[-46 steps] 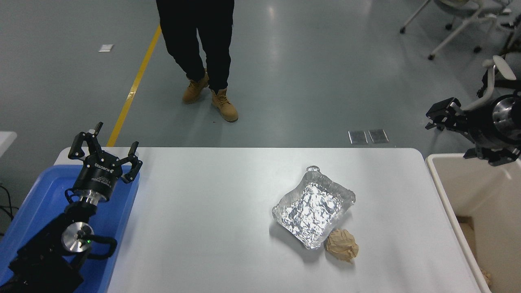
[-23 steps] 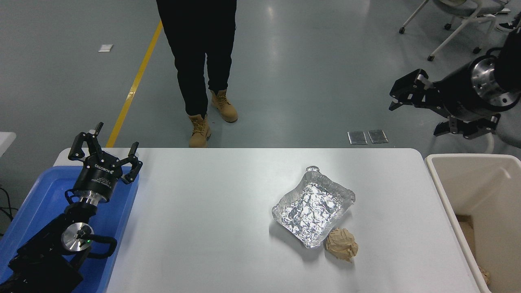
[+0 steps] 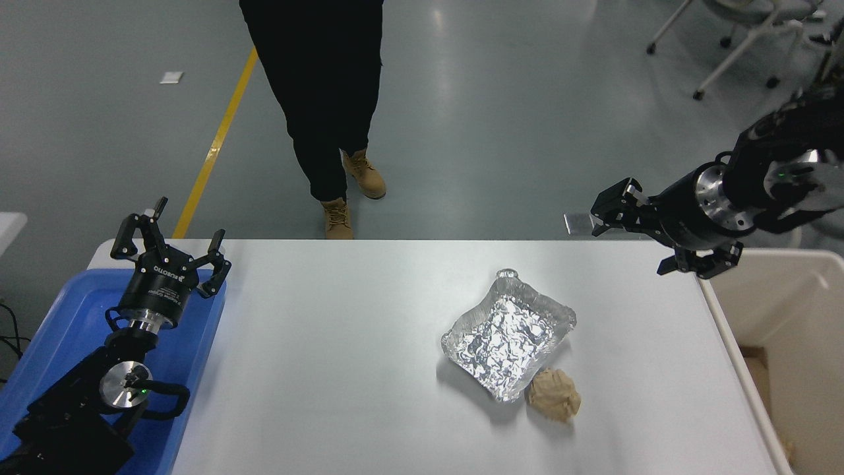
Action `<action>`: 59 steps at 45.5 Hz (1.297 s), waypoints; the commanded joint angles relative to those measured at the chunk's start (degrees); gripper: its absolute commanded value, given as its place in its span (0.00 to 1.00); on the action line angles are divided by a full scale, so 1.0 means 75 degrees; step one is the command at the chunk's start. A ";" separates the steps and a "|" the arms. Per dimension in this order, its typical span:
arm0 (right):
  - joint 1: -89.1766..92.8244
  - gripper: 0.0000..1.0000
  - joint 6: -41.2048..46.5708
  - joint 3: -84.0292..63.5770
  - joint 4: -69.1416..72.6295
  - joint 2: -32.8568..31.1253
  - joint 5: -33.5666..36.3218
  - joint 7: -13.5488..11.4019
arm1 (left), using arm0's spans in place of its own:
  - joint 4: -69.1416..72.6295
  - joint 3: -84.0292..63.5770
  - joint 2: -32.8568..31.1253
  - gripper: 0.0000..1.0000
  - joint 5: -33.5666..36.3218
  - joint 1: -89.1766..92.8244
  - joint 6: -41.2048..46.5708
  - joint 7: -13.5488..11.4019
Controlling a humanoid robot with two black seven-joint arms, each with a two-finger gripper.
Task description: Pick up foil plate and place in dustbin
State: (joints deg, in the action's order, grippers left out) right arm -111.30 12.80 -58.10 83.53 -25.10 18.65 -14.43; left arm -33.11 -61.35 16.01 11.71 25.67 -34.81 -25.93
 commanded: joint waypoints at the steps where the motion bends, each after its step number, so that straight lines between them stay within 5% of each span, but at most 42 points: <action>1: 0.2042 1.00 -0.0756 0.1043 -0.0743 0.0054 -0.0026 0.0002 | -0.0004 0.0000 -0.0002 0.98 -0.0002 0.0000 -0.0011 0.0000; 25: 0.4328 0.98 -0.1566 0.2544 -0.2043 0.0276 -0.0143 0.0060 | -0.0004 0.0000 -0.0002 0.98 -0.0002 0.0000 0.0001 0.0000; 59: 0.5207 0.94 -0.1976 0.2426 -0.3239 0.1882 -0.1163 0.0084 | -0.0004 0.0000 -0.0002 0.98 -0.0002 0.0000 -0.0011 0.0000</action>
State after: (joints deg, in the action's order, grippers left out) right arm -73.52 -1.41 -39.74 60.91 -13.15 11.94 -13.85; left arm -33.12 -61.35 16.00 11.69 25.66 -34.84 -25.93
